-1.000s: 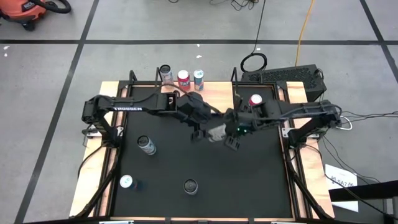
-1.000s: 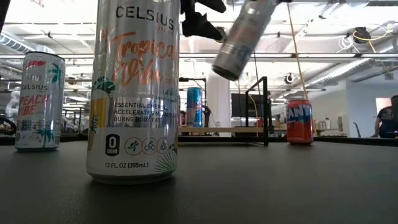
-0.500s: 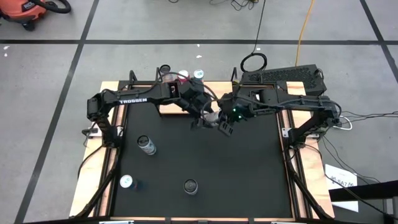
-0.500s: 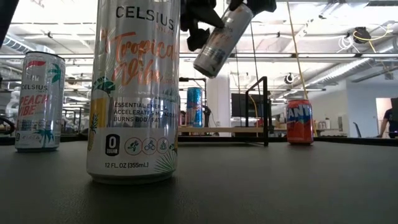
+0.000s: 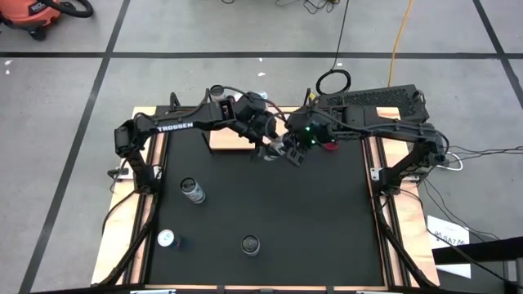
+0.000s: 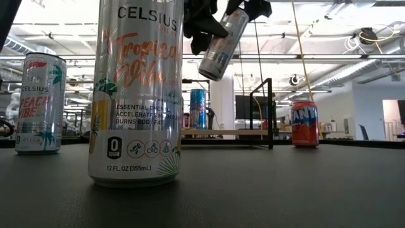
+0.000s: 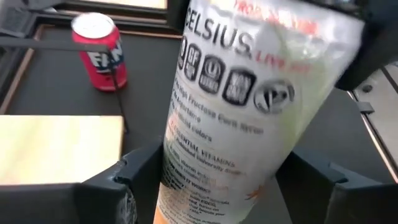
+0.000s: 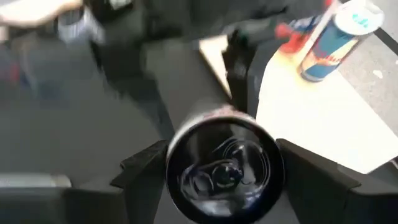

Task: Place canned beverage on shelf
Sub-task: Put the right white-yellow soda can on the shelf, then put the white-pink soda can aligned with the other white-pink soda cans on the shelf

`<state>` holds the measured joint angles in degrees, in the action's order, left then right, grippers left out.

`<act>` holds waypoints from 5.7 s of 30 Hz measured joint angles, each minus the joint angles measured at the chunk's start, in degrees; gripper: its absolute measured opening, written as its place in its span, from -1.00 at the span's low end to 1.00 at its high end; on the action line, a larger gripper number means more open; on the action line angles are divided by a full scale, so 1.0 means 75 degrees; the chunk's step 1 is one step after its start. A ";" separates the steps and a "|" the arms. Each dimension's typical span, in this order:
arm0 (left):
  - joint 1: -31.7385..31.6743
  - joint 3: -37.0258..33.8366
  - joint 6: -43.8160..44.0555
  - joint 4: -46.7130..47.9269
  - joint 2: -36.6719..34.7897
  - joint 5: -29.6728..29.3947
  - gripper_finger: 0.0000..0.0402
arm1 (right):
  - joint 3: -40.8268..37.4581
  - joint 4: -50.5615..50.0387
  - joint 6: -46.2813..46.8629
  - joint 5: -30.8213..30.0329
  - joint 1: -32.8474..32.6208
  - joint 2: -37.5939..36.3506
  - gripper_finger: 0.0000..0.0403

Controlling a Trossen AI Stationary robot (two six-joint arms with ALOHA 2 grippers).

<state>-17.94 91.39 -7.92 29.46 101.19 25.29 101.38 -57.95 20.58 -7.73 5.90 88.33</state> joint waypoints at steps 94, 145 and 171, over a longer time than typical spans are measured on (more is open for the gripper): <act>-0.2144 0.0012 0.1014 0.1290 -0.2218 -0.2266 0.70 | -0.3179 0.6719 -0.1519 -0.0332 0.3569 0.1592 0.24; -0.1617 0.0000 0.1579 0.2748 -0.3628 -0.2774 0.70 | -0.3185 0.4752 -0.0418 -0.0128 0.2205 -0.1160 0.61; 0.3213 -0.0609 0.7749 0.6151 -0.3571 -0.6185 0.70 | -0.3182 0.3357 0.0372 -0.0335 -0.0668 -0.2258 0.61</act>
<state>6.15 86.82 50.20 75.59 74.41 -21.10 77.52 -32.77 23.37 -10.24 0.89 71.39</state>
